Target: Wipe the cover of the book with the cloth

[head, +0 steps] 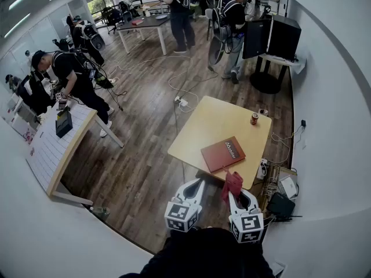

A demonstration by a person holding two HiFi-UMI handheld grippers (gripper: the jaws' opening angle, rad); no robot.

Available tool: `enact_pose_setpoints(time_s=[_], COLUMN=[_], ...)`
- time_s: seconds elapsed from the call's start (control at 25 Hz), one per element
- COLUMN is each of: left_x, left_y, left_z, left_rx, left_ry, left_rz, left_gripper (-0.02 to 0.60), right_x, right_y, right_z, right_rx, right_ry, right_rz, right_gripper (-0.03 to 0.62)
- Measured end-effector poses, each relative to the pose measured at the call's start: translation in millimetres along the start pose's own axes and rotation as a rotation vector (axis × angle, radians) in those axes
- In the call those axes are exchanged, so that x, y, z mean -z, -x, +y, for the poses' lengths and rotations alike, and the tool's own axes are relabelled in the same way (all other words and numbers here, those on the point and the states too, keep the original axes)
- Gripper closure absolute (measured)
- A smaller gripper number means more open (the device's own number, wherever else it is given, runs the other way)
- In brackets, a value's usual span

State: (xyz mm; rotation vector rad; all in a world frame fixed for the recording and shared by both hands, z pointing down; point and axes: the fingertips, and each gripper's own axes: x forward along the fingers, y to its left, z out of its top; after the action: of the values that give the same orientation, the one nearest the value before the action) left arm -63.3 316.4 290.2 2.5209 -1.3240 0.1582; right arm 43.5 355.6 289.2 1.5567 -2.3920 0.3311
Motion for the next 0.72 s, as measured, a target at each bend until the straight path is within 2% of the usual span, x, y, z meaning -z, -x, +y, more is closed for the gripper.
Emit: enact_pose_setpoints(time_s=[0.36, 0.72], left_x=[9, 29], left_y=[3, 8], left_z=[12, 22], left_rx=[0.029, 0.052], left_ry=[0.004, 0.011], left_rz=[0.014, 0.074], left_gripper=[0.546, 0.546], right_x=[-4, 13], right_y=[-10, -18], right_z=[29, 29], right_rx=[-0.046, 0.003], right_ry=[0.061, -0.043], right_rz=[0.009, 0.037], right_gripper=[0.52, 0.519])
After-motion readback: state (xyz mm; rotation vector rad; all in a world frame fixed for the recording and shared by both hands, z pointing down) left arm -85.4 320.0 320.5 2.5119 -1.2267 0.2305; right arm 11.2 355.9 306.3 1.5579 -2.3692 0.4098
